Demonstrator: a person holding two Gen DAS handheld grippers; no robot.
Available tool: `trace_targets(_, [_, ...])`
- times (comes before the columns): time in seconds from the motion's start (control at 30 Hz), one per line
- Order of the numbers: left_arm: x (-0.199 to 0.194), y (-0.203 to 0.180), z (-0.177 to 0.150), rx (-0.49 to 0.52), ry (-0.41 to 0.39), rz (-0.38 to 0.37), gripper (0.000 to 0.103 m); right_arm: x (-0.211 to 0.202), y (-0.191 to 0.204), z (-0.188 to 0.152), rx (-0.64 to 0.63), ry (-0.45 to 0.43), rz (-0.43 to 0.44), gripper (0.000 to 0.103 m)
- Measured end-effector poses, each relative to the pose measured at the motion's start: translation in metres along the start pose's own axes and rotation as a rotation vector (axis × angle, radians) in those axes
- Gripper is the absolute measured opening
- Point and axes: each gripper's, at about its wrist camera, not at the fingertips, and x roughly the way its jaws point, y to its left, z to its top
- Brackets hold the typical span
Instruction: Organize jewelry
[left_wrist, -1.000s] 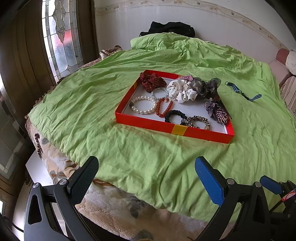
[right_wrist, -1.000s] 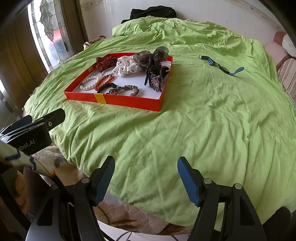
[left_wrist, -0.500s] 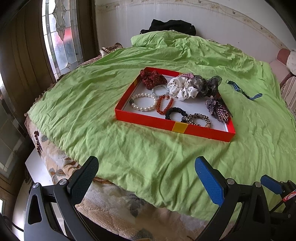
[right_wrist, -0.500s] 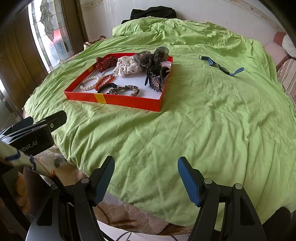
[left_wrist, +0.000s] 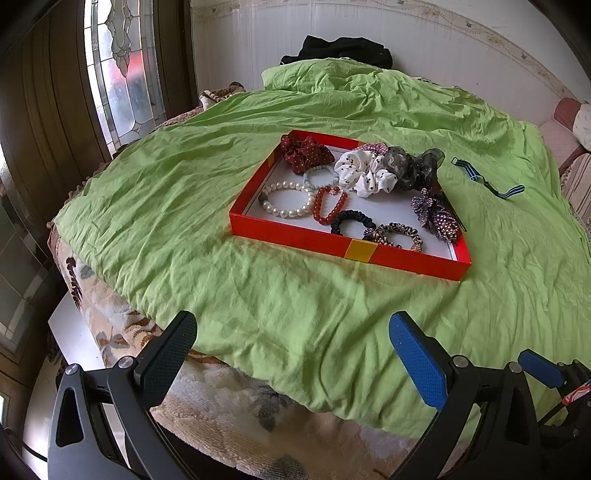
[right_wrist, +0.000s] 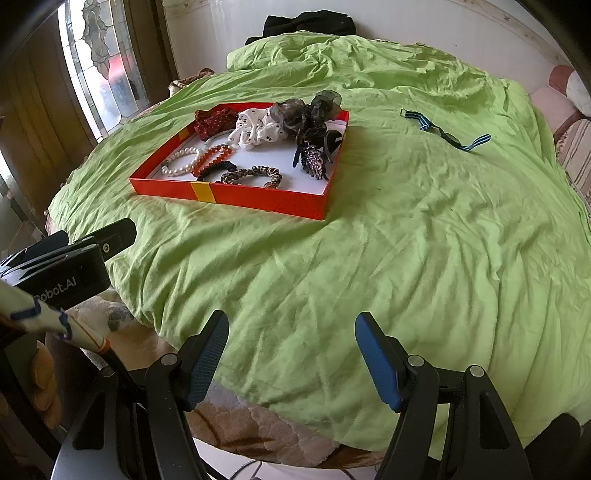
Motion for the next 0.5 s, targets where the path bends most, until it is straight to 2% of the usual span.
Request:
trace_targets(0.33, [0.0009, 0.0018, -0.0010, -0.005, -0.001, -0.002, 0.103, 0.0014, 0.0020, -0.0003, -0.006, 0.008, 0.010, 0.076])
trace_targets(0.5, [-0.0075, 0.0018, 0.0010, -0.017, -0.013, 0.026, 0.103, -0.0019, 0.0014, -0.0013, -0.006, 0.000, 0.028, 0.076])
